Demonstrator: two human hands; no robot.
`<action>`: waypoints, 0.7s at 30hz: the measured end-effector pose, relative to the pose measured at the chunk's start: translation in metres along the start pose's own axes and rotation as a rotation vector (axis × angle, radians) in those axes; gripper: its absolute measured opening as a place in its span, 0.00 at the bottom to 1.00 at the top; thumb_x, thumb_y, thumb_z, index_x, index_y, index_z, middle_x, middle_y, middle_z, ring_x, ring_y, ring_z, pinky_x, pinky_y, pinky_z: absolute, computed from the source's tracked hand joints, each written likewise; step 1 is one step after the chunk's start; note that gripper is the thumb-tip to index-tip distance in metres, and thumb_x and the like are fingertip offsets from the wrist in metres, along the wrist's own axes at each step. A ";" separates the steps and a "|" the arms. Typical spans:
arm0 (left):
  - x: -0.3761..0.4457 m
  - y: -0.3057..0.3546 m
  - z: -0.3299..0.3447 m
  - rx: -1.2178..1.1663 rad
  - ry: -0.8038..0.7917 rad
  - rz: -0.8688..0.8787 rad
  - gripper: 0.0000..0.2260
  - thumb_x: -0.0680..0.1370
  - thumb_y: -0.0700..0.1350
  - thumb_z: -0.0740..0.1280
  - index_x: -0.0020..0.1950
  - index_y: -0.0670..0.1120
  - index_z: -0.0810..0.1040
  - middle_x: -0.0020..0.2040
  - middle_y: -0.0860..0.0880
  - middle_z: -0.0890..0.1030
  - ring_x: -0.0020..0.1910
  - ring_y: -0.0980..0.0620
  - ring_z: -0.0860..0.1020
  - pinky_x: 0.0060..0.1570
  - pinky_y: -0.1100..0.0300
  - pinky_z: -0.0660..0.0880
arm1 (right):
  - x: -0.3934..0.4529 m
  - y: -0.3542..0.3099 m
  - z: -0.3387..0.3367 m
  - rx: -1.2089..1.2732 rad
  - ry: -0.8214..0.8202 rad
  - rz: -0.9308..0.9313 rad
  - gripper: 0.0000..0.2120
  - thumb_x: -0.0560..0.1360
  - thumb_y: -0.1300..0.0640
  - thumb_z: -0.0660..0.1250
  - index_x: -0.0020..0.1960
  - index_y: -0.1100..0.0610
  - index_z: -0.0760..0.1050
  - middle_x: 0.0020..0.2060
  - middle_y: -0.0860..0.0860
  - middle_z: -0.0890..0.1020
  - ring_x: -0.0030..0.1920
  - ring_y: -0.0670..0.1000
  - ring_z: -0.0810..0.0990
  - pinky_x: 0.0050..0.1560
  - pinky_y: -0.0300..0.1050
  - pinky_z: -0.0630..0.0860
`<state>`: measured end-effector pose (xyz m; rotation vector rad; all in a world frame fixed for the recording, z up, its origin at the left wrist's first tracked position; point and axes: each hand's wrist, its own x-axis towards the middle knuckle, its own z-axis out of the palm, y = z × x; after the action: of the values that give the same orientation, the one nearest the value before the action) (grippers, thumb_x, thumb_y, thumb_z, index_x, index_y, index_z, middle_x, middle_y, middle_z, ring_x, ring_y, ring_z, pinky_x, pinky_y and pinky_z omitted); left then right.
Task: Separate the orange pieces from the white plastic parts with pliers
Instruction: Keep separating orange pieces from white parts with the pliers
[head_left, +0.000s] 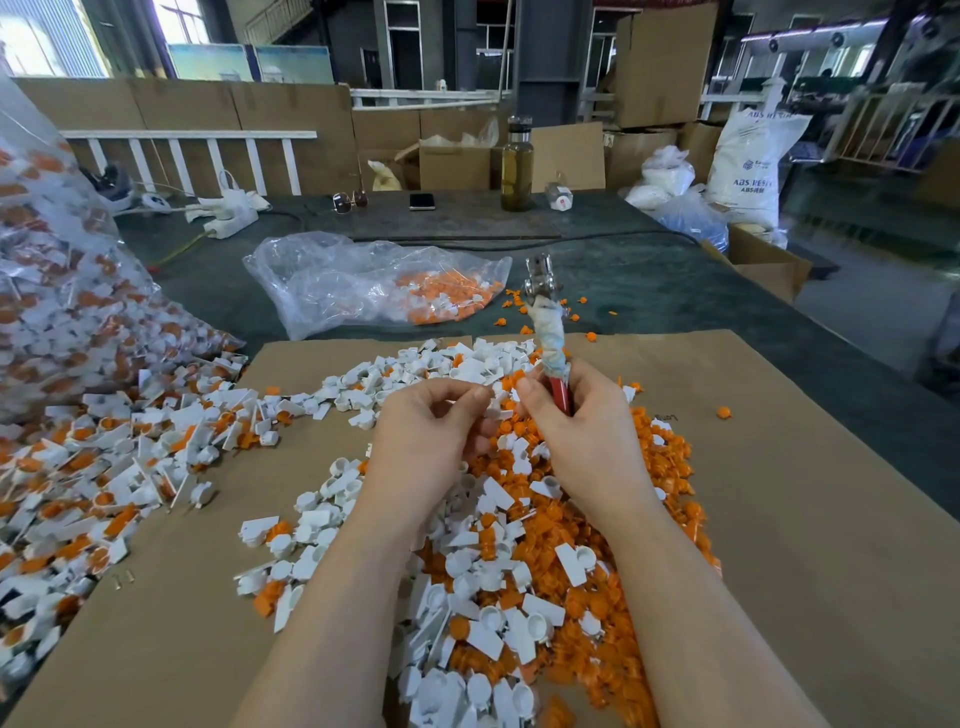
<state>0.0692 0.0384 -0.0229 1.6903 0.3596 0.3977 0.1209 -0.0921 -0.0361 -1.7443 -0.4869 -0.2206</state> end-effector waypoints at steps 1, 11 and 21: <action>0.000 0.001 0.000 -0.030 0.005 -0.017 0.05 0.80 0.45 0.69 0.45 0.49 0.83 0.33 0.53 0.85 0.27 0.60 0.80 0.29 0.71 0.75 | 0.000 0.000 0.000 -0.005 0.004 -0.001 0.04 0.78 0.53 0.67 0.47 0.53 0.77 0.30 0.37 0.77 0.34 0.35 0.76 0.34 0.26 0.69; 0.000 0.006 -0.001 -0.310 -0.041 -0.110 0.07 0.77 0.34 0.70 0.53 0.43 0.80 0.38 0.44 0.86 0.38 0.51 0.86 0.38 0.63 0.81 | -0.001 0.001 0.001 -0.037 0.006 -0.029 0.03 0.78 0.53 0.67 0.49 0.53 0.76 0.30 0.29 0.76 0.33 0.33 0.75 0.33 0.25 0.69; 0.002 0.001 -0.002 -0.273 -0.011 -0.115 0.03 0.73 0.38 0.75 0.43 0.43 0.82 0.38 0.45 0.86 0.40 0.50 0.85 0.44 0.56 0.81 | -0.003 -0.002 0.004 -0.040 0.001 -0.060 0.03 0.78 0.54 0.67 0.50 0.52 0.76 0.33 0.39 0.78 0.36 0.34 0.76 0.36 0.26 0.70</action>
<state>0.0697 0.0411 -0.0217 1.3981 0.3751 0.3358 0.1170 -0.0888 -0.0361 -1.7701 -0.5382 -0.2755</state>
